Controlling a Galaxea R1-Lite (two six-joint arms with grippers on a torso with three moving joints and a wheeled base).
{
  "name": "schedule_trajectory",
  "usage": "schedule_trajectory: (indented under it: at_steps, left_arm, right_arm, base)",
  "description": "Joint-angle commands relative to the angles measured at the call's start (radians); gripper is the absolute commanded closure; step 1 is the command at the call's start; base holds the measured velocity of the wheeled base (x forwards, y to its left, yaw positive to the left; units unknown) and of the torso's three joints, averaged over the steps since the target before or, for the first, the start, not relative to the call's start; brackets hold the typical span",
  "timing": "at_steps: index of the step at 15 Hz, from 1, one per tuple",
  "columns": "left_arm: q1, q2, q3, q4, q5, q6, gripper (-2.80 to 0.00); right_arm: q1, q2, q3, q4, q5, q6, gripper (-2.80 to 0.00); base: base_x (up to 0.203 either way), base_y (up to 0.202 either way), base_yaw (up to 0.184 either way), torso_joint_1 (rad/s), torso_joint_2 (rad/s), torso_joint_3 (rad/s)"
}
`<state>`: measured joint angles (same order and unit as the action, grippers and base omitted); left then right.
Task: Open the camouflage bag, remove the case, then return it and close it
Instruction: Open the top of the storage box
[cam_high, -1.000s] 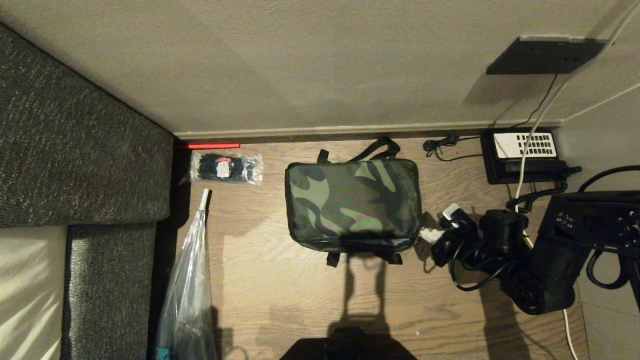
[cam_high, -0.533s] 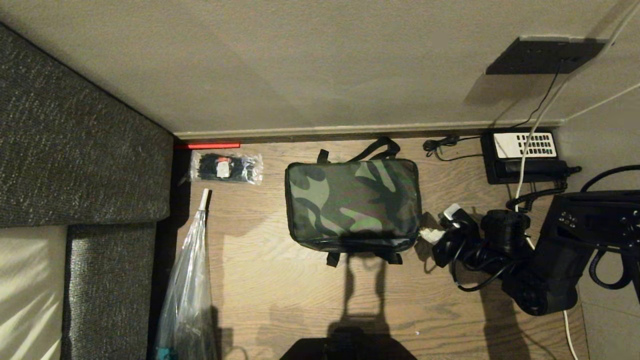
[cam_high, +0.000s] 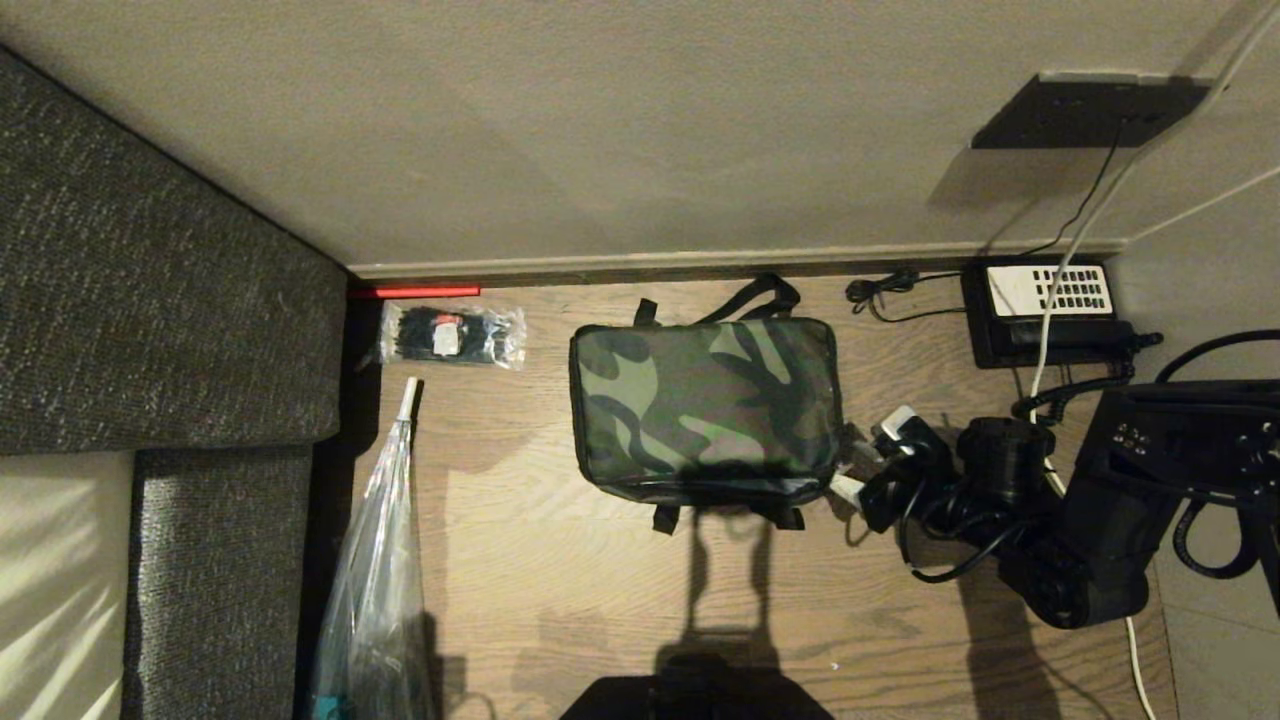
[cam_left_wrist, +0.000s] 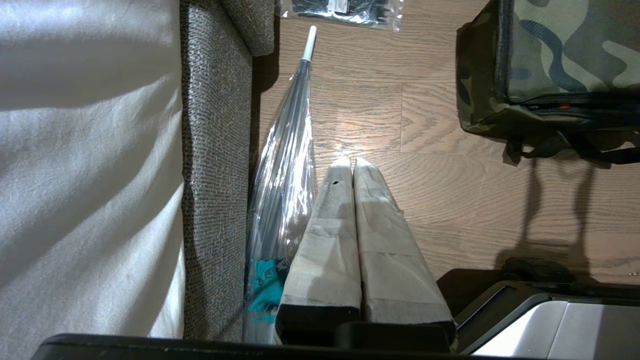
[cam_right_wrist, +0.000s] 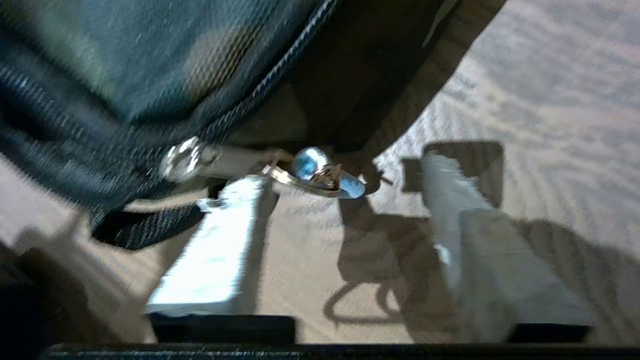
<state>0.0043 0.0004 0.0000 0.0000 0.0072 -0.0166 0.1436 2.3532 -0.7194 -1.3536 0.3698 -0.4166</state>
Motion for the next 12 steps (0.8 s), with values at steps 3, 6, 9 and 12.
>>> schedule_trajectory:
  at_steps: [3, 6, 9, 12]
  left_arm:
    - [0.0, -0.002, 0.003, 0.0, 0.0, 0.0, 0.0]
    - [0.0, -0.002, 0.003, 0.0, 0.0, 0.0, 0.0]
    - [0.0, -0.002, 0.003, 0.0, 0.0, 0.0, 0.0]
    - [0.0, -0.002, 0.003, 0.0, 0.0, 0.0, 0.0]
  right_arm:
    - [0.001, 0.031, -0.041, -0.01, 0.004, -0.007, -2.8]
    - [0.001, 0.039, -0.055, -0.009, 0.003, 0.001, -2.8]
    - [0.001, 0.045, -0.068, -0.01, 0.005, 0.015, 0.0]
    - [0.002, 0.048, -0.077, -0.01, 0.005, 0.014, 0.0]
  base:
    - [0.0, 0.0, 0.0, 0.0, 0.0, 0.0]
    - [0.0, 0.0, 0.0, 0.0, 0.0, 0.0]
    - [0.0, 0.0, 0.0, 0.0, 0.0, 0.0]
    - [0.0, 0.0, 0.0, 0.0, 0.0, 0.0]
